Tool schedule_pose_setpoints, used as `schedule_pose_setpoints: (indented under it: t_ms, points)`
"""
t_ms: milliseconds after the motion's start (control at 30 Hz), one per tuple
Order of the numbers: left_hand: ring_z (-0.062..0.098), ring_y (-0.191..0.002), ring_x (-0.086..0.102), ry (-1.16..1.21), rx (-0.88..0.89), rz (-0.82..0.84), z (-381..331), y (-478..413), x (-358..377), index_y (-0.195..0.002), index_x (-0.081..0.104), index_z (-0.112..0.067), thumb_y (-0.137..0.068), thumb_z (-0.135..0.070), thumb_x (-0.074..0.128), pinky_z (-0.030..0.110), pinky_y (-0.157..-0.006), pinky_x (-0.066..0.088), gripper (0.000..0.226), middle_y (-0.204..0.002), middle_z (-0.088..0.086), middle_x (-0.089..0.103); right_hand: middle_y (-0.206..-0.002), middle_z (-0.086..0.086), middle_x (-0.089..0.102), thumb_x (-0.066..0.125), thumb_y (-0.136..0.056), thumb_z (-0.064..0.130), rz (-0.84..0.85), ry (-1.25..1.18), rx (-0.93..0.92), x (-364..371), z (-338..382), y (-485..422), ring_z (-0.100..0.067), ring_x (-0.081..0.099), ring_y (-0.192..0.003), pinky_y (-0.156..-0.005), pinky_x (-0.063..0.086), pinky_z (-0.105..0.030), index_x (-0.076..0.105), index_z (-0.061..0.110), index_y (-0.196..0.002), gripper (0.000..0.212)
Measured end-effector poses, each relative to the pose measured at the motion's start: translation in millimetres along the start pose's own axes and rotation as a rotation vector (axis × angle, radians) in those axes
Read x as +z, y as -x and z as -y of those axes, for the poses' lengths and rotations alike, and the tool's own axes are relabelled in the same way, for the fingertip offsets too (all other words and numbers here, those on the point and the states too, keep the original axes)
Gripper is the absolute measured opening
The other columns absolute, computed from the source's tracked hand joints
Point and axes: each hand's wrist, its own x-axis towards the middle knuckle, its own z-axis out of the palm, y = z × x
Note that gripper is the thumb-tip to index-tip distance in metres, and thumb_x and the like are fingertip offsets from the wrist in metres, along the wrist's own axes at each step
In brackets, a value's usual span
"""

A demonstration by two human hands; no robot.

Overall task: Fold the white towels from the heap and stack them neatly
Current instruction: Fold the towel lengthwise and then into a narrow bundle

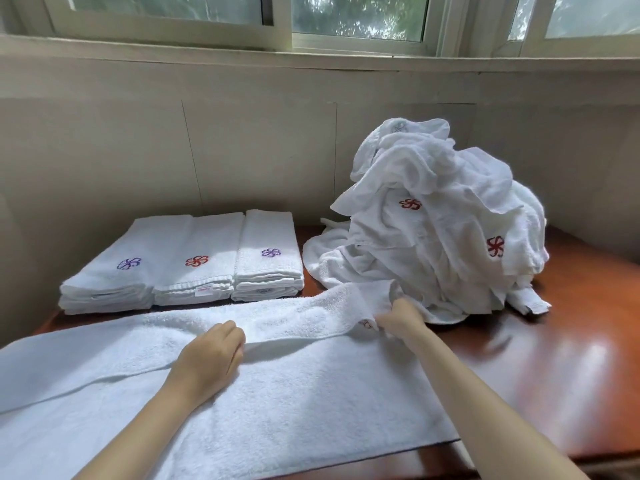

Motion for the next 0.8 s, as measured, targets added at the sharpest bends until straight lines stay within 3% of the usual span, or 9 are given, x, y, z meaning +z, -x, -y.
schedule_pose_setpoints:
  t_ms: [100,167,233,367,467,567,667,733,800]
  points:
    - [0.016,-0.054,0.051,-0.011,-0.004,0.004,0.4,1.1,1.1,-0.068,0.056,-0.014,-0.085,-0.023,0.035,0.025,-0.043,0.044,0.029,-0.064,-0.004,0.053,-0.100,-0.019,0.061,0.055,-0.088,0.015,-0.133,-0.090,0.020,-13.6,-4.5,-6.4,-0.031,0.057,-0.092,-0.073,0.043,-0.033,0.047,0.009,-0.133,0.047]
    - [0.015,-0.053,0.050,0.000,0.006,-0.024,-0.8,2.9,0.1,-0.067,0.055,-0.015,-0.087,-0.026,0.035,0.024,-0.043,0.041,0.030,-0.062,-0.005,0.053,-0.083,-0.015,0.052,0.054,-0.088,0.016,-0.270,-0.199,0.066,-28.6,-16.4,-13.2,-0.029,0.055,-0.081,-0.067,0.040,-0.033,0.055,0.005,-0.089,0.011]
    - [0.013,-0.049,0.048,-0.001,0.026,-0.077,-2.8,5.1,0.0,-0.064,0.054,-0.015,-0.096,-0.033,0.030,0.022,-0.039,0.036,0.044,-0.057,-0.006,0.052,-0.069,-0.010,0.047,0.056,-0.086,0.015,-0.250,-0.202,0.078,-34.2,-31.1,-16.6,-0.026,0.053,-0.071,-0.063,0.038,-0.031,0.042,0.010,-0.071,0.021]
    - [0.010,-0.037,0.044,-0.047,0.042,-0.155,-6.2,6.7,-2.7,-0.054,0.050,-0.018,-0.101,-0.048,0.009,0.020,-0.032,0.030,0.070,-0.046,-0.010,0.045,-0.069,-0.011,0.061,0.059,-0.082,0.018,-0.160,-0.020,0.030,-32.8,-40.6,-2.9,-0.027,0.060,-0.065,-0.057,0.045,-0.031,0.047,0.008,-0.084,0.016]
    - [0.008,-0.033,0.042,-0.072,0.026,-0.136,-9.3,7.9,-5.3,-0.052,0.050,-0.019,-0.102,-0.047,0.009,0.018,-0.031,0.026,0.070,-0.043,-0.009,0.044,-0.111,-0.016,0.058,0.062,-0.085,0.023,-0.206,0.209,0.031,-30.9,-32.1,6.3,-0.032,0.059,-0.102,-0.071,0.042,-0.033,0.041,0.005,-0.114,0.040]
    - [0.010,-0.040,0.047,0.005,-0.023,-0.125,-8.0,13.5,-4.5,-0.059,0.056,-0.016,-0.103,-0.043,0.016,0.015,-0.036,0.026,0.066,-0.052,-0.009,0.048,-0.124,-0.014,0.045,0.061,-0.083,0.016,-0.435,0.597,-0.064,-15.4,-18.5,22.4,-0.034,0.047,-0.114,-0.085,0.044,-0.036,0.037,0.011,-0.120,0.045]
    - [0.022,-0.082,0.068,-0.005,-0.172,-0.040,-3.9,15.0,-4.1,-0.097,0.070,-0.012,-0.094,-0.035,0.033,0.030,-0.065,0.052,0.044,-0.096,0.003,0.068,-0.139,-0.019,0.039,0.056,-0.080,0.006,-0.445,0.560,-0.487,12.9,-8.1,28.0,-0.037,0.035,-0.130,-0.106,0.030,-0.041,0.048,0.008,-0.125,0.045]
    - [0.022,-0.134,0.041,-0.037,-0.412,0.250,3.0,15.0,-4.0,-0.140,0.046,-0.025,-0.099,-0.042,0.028,0.044,-0.107,0.034,0.048,-0.148,0.006,0.040,-0.157,-0.011,0.017,0.041,-0.096,0.027,-0.183,0.546,-0.522,27.4,-4.3,26.2,-0.029,0.013,-0.145,-0.116,0.012,-0.045,0.033,0.017,-0.144,0.050]
    - [0.015,-0.148,0.005,-0.009,-0.556,0.511,10.8,20.9,-0.9,-0.150,0.015,-0.040,-0.099,-0.055,0.020,0.045,-0.117,0.006,0.054,-0.161,-0.004,0.005,-0.161,0.000,0.002,0.024,-0.099,0.046,0.028,0.557,-0.357,35.3,-2.3,21.1,-0.024,-0.003,-0.148,-0.116,-0.001,-0.052,0.019,0.033,-0.150,0.053]
